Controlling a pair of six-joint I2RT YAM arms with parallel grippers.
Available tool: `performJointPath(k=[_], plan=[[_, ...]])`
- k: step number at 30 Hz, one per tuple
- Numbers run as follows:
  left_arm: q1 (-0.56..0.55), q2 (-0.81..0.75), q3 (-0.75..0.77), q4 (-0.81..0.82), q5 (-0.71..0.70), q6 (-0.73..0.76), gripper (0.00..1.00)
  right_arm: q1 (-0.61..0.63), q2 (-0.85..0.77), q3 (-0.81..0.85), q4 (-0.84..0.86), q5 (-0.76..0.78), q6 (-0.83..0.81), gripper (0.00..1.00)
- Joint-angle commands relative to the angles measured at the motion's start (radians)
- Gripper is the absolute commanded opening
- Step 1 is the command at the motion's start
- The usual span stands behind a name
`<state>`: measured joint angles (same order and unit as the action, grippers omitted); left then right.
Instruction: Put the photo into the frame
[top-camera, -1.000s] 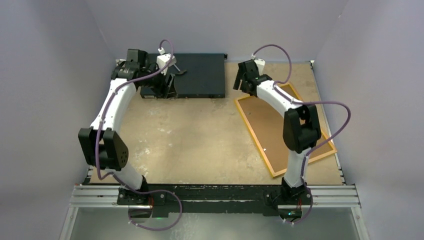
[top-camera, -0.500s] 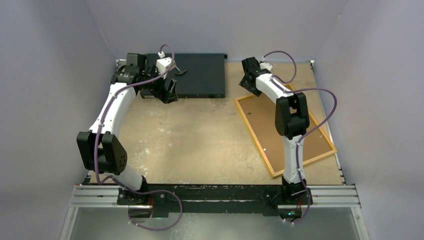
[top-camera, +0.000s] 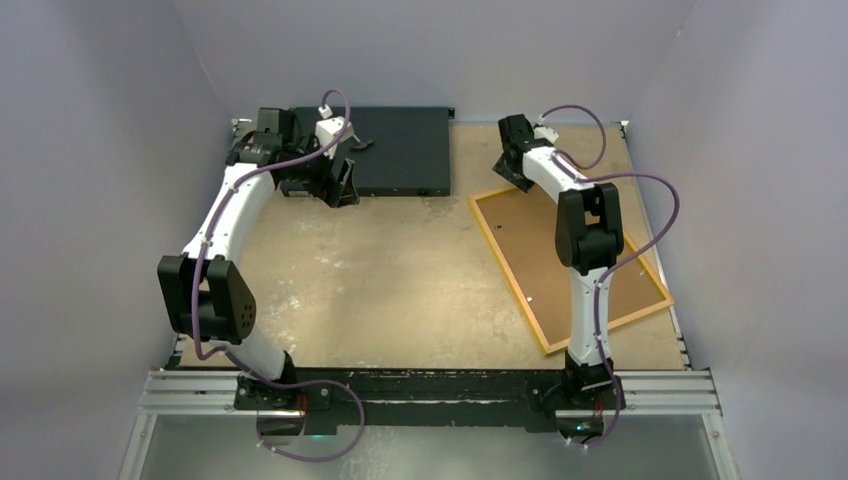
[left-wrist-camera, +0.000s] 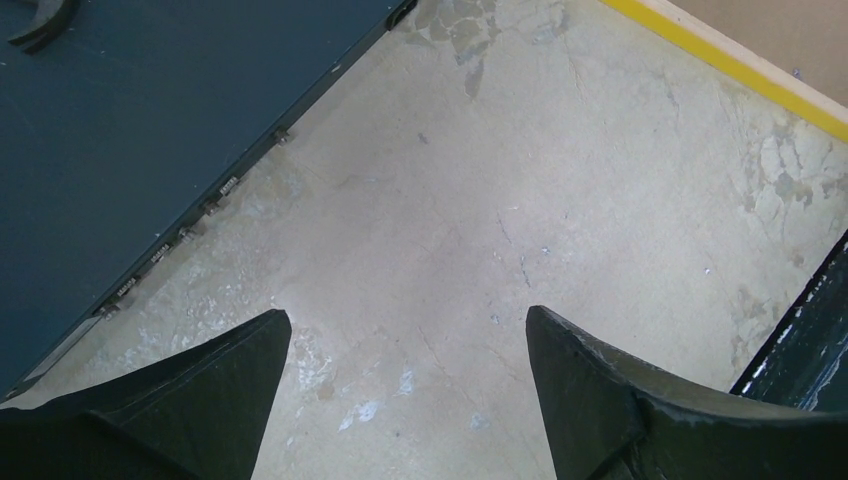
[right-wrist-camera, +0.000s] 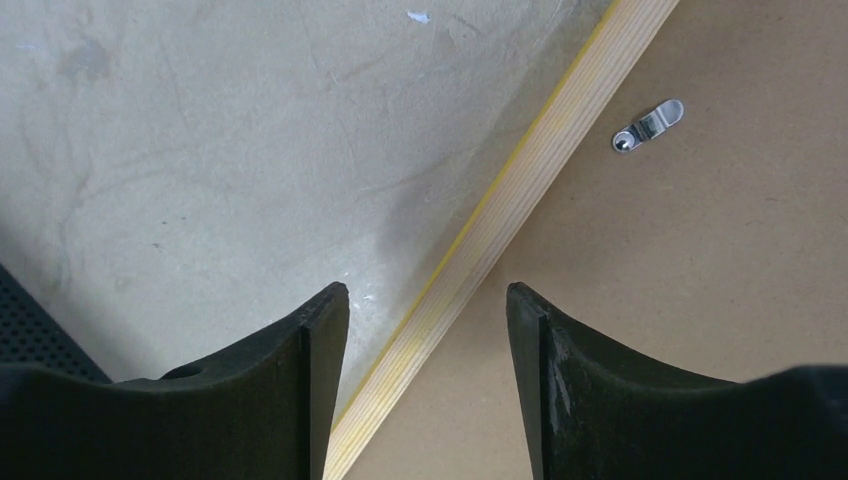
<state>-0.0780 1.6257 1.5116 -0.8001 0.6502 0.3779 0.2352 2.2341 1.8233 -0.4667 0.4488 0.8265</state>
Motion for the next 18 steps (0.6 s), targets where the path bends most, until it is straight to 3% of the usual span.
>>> performJointPath(k=[1, 9, 11, 15, 18], plan=[[0.007, 0.006, 0.015, 0.022, 0.029, -0.008, 0.85, -0.002, 0.037, 0.012, -0.003, -0.015, -0.001, 0.6], [0.007, 0.022, 0.025, 0.015, 0.039, -0.011, 0.8, -0.004, 0.071, 0.03, 0.011, -0.038, -0.01, 0.46], [0.006, 0.023, 0.025, 0.014, 0.036, -0.011, 0.79, -0.004, 0.07, 0.024, 0.022, -0.046, -0.015, 0.37], [0.006, 0.026, 0.025, 0.013, 0.035, -0.01, 0.77, 0.0, 0.059, -0.005, 0.075, -0.051, -0.074, 0.1], [0.007, 0.027, 0.027, 0.011, 0.036, -0.012, 0.76, 0.008, 0.052, -0.013, 0.083, -0.07, -0.124, 0.02]])
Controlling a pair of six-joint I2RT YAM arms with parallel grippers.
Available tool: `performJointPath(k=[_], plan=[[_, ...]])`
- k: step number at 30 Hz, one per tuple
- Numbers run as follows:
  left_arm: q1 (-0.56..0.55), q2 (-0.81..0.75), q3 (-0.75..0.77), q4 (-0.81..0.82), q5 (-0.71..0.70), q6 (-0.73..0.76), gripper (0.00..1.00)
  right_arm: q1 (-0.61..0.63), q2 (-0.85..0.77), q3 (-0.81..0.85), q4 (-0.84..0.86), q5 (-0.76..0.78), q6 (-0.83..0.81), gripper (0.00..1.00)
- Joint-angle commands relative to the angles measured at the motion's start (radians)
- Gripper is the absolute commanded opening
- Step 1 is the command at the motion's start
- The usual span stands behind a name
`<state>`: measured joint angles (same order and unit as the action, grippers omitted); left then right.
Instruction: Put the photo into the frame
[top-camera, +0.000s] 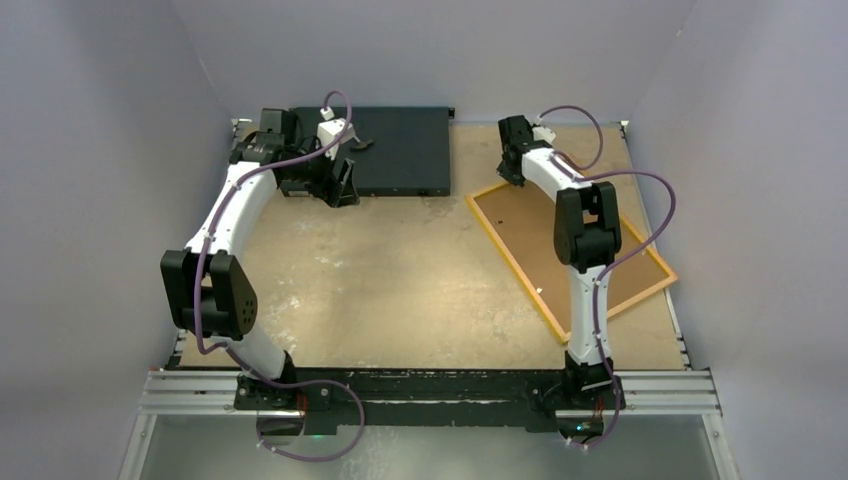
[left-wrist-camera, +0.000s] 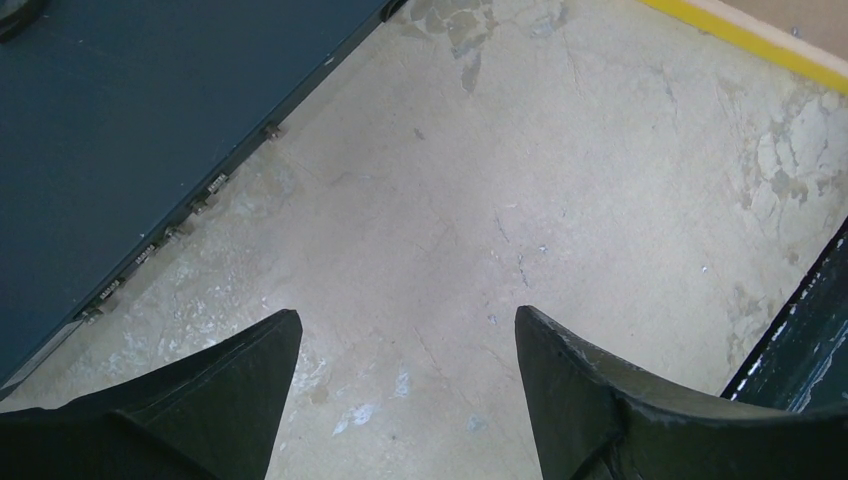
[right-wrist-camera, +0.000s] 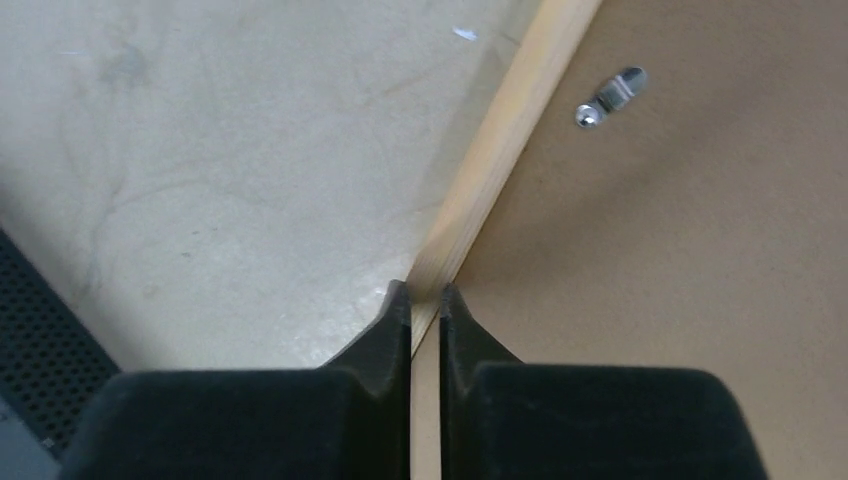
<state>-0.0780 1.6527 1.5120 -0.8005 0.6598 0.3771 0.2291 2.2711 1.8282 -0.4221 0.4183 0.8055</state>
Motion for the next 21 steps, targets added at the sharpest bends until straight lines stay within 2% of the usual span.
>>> performJointPath(k=[1, 4, 13, 16, 18, 21], plan=[[0.007, 0.0, 0.027, 0.011, 0.026, -0.011, 0.76, 0.021, 0.012, -0.02, 0.035, -0.039, -0.118, 0.0], [0.007, -0.003, 0.025, 0.007, 0.028, -0.01, 0.76, 0.042, -0.026, -0.068, 0.027, -0.011, -0.127, 0.0], [0.007, -0.002, 0.014, -0.003, 0.053, -0.011, 0.76, 0.136, -0.242, -0.451, 0.157, -0.086, -0.05, 0.0], [0.007, -0.002, 0.019, -0.007, 0.055, -0.009, 0.75, 0.193, -0.26, -0.494, 0.146, -0.094, -0.027, 0.0], [0.007, -0.004, 0.025, -0.013, 0.058, -0.004, 0.75, 0.218, -0.273, -0.519, 0.151, -0.107, -0.023, 0.04], [0.007, -0.006, 0.03, -0.018, 0.059, 0.0, 0.75, 0.227, -0.292, -0.552, 0.16, -0.115, -0.025, 0.05]])
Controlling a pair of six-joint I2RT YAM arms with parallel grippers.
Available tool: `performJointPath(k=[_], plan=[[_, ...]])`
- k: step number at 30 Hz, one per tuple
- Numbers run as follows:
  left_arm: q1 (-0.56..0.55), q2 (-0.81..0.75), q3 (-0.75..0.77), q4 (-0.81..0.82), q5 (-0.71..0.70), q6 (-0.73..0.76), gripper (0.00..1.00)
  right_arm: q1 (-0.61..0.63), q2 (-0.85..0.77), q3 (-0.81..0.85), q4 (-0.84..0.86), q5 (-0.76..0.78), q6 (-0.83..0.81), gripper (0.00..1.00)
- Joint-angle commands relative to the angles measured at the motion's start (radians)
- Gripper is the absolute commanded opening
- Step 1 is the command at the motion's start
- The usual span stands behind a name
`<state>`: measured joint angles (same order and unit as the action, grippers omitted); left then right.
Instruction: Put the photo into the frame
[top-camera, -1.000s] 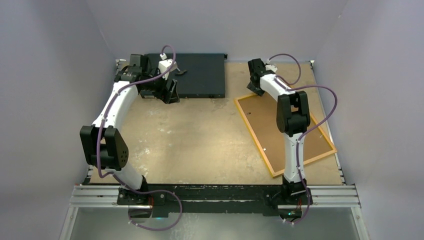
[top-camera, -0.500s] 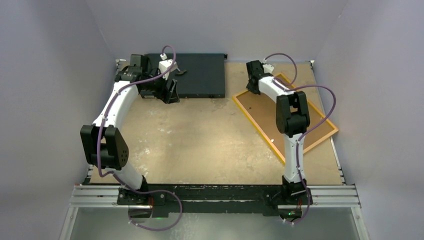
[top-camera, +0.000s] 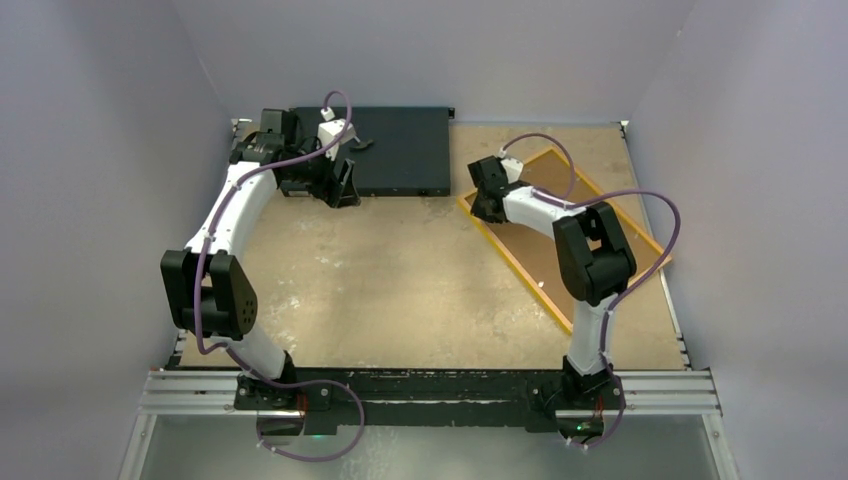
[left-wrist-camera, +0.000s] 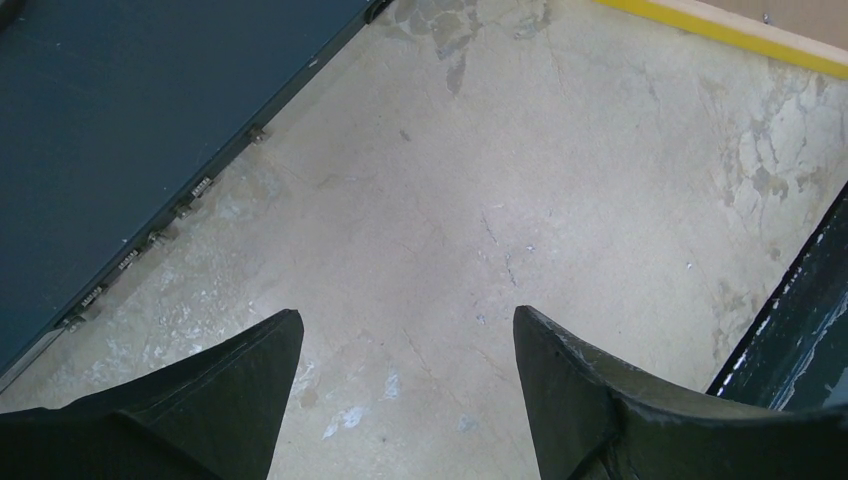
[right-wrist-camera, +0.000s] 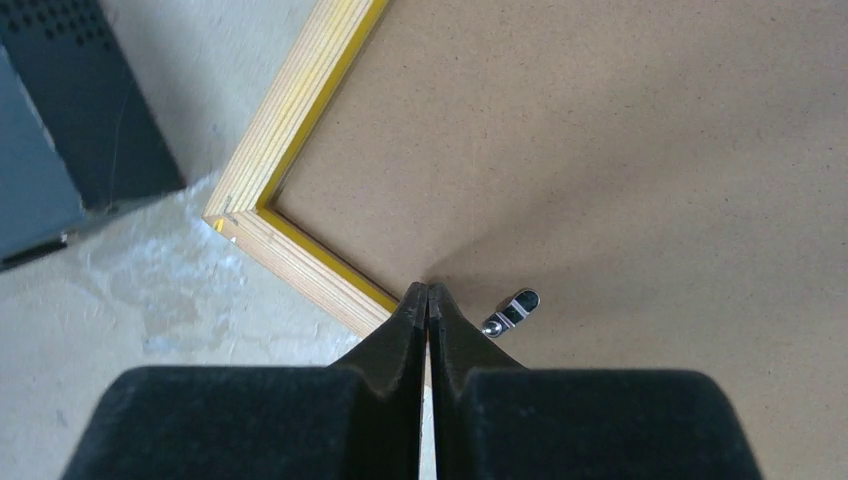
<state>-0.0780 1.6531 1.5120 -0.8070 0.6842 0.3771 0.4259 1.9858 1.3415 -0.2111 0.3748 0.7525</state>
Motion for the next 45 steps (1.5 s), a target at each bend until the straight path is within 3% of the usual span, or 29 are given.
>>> performJointPath(k=[1, 9, 16, 26, 37, 45], plan=[[0.007, -0.008, 0.03, -0.012, 0.035, 0.001, 0.75, 0.032, -0.01, -0.074, -0.05, -0.075, 0.023, 0.05], [0.007, -0.015, 0.028, -0.025, 0.037, 0.018, 0.75, 0.069, -0.066, -0.207, -0.022, -0.133, -0.013, 0.03], [0.006, -0.002, 0.012, -0.025, 0.053, 0.017, 0.75, 0.198, -0.134, -0.321, -0.011, -0.155, 0.005, 0.02], [-0.025, 0.06, -0.041, -0.033, 0.064, 0.024, 0.78, 0.387, -0.171, -0.302, -0.064, -0.188, 0.034, 0.05], [-0.181, 0.208, -0.185, 0.115, 0.066, -0.007, 0.77, 0.377, -0.327, -0.312, -0.114, -0.212, -0.021, 0.14], [-0.228, 0.307, -0.145, 0.197, 0.151, -0.078, 0.74, 0.278, -0.411, -0.44, 0.05, -0.418, -0.112, 0.31]])
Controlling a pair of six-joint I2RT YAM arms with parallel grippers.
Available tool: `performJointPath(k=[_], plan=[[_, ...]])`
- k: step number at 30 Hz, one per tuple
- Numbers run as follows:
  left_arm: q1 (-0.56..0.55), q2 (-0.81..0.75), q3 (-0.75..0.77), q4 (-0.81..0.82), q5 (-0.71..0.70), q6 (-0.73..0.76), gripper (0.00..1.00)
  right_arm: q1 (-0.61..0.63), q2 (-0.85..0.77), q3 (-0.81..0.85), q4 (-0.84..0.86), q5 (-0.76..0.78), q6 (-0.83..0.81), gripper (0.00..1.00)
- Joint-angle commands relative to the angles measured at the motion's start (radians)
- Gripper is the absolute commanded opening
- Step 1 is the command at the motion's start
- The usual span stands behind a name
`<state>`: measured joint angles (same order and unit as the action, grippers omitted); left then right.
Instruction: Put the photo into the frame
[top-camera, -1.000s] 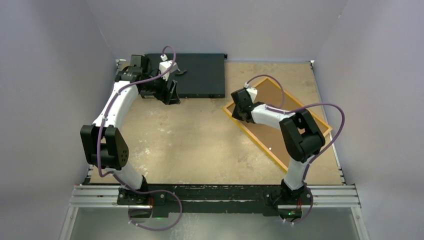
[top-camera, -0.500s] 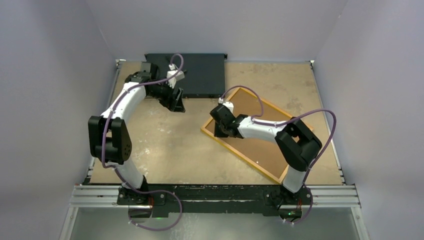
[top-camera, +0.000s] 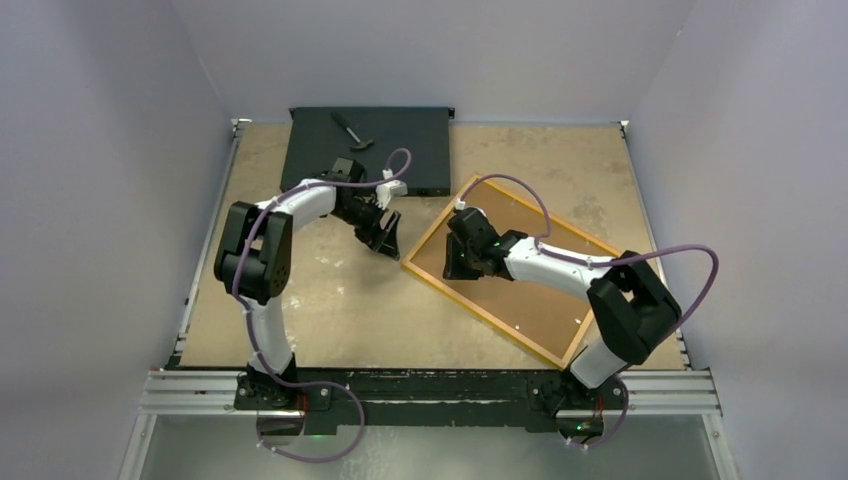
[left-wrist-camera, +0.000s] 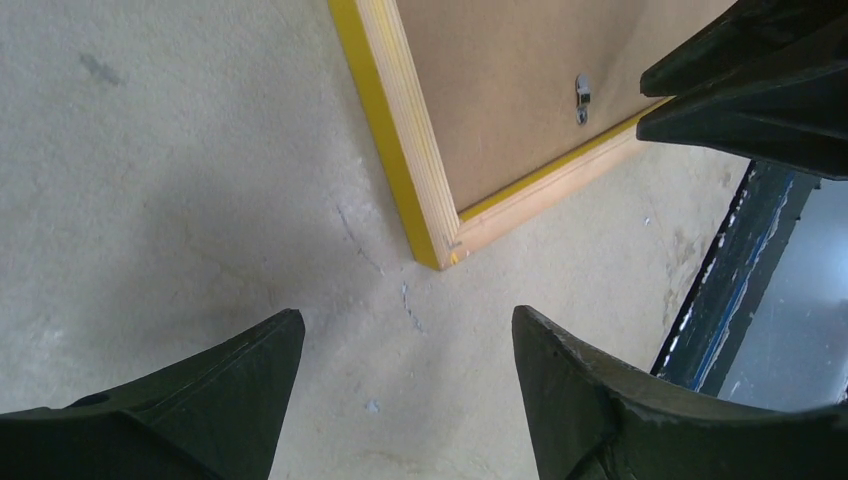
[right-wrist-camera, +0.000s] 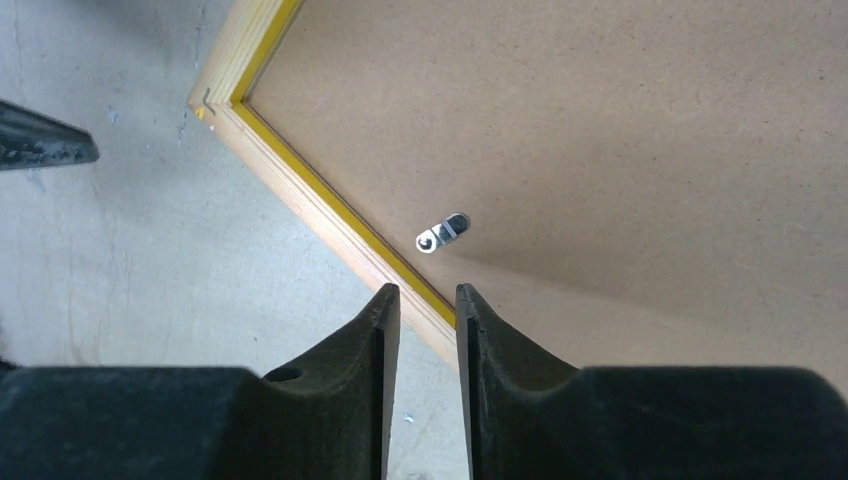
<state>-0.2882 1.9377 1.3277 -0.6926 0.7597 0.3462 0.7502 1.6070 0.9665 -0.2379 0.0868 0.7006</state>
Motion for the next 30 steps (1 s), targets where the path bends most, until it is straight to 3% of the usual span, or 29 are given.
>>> performJointPath(k=[1, 9, 21, 30], plan=[[-0.024, 0.03, 0.039, 0.093, 0.077, -0.055, 0.72, -0.057, -0.031, -0.078, 0.102, -0.168, -0.069, 0.31], [-0.06, 0.113, 0.075, 0.114, 0.114, -0.071, 0.56, -0.1, 0.008, -0.112, 0.174, -0.286, -0.106, 0.32], [-0.078, 0.187, 0.119, 0.068, 0.124, -0.034, 0.28, -0.129, 0.04, -0.121, 0.223, -0.291, -0.121, 0.32], [-0.081, 0.186, 0.122, 0.053, 0.127, -0.018, 0.2, -0.143, 0.053, -0.114, 0.234, -0.293, -0.127, 0.33]])
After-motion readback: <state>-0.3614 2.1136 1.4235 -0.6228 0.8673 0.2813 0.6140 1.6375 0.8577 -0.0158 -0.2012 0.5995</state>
